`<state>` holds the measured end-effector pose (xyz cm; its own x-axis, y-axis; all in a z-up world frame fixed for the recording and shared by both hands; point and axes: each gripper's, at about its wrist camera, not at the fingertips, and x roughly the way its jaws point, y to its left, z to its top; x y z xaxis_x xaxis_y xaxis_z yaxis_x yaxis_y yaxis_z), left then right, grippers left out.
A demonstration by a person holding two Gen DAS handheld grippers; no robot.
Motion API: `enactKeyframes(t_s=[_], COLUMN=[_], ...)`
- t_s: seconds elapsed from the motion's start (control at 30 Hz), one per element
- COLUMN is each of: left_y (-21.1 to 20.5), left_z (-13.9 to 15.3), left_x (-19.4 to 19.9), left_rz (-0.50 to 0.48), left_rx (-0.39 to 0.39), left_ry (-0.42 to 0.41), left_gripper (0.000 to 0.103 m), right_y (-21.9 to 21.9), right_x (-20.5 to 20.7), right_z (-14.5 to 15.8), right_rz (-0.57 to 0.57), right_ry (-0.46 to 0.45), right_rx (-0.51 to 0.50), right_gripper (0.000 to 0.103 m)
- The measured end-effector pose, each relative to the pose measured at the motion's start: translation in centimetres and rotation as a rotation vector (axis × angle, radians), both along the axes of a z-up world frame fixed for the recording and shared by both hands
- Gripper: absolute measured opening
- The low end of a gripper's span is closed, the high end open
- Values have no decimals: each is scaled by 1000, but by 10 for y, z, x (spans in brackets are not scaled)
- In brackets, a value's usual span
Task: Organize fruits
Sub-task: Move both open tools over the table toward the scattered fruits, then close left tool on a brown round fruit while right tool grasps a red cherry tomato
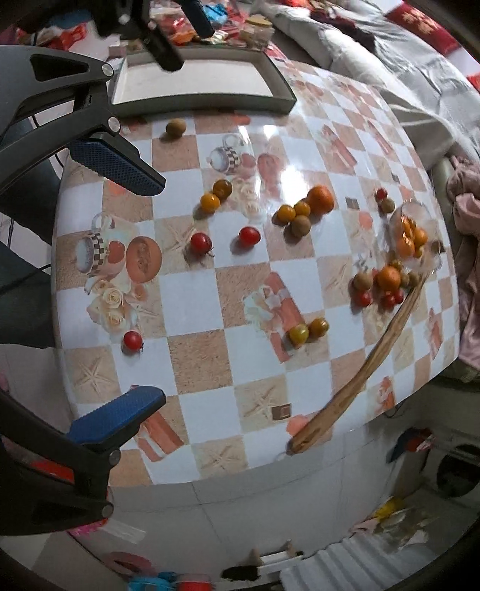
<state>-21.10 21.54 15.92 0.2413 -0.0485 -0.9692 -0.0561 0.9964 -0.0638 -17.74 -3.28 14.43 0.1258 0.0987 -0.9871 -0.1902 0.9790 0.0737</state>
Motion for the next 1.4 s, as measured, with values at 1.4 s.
enactKeyframes(t_s=[1.4], left_y=[-32], left_z=[13], left_x=[-25], left_rz=[218], left_rx=[101], left_ry=[21], left_gripper=[103], right_y=[3], right_x=[20], right_z=[9], right_rz=[303], right_ry=[54], right_rx=[59], right_gripper=[103])
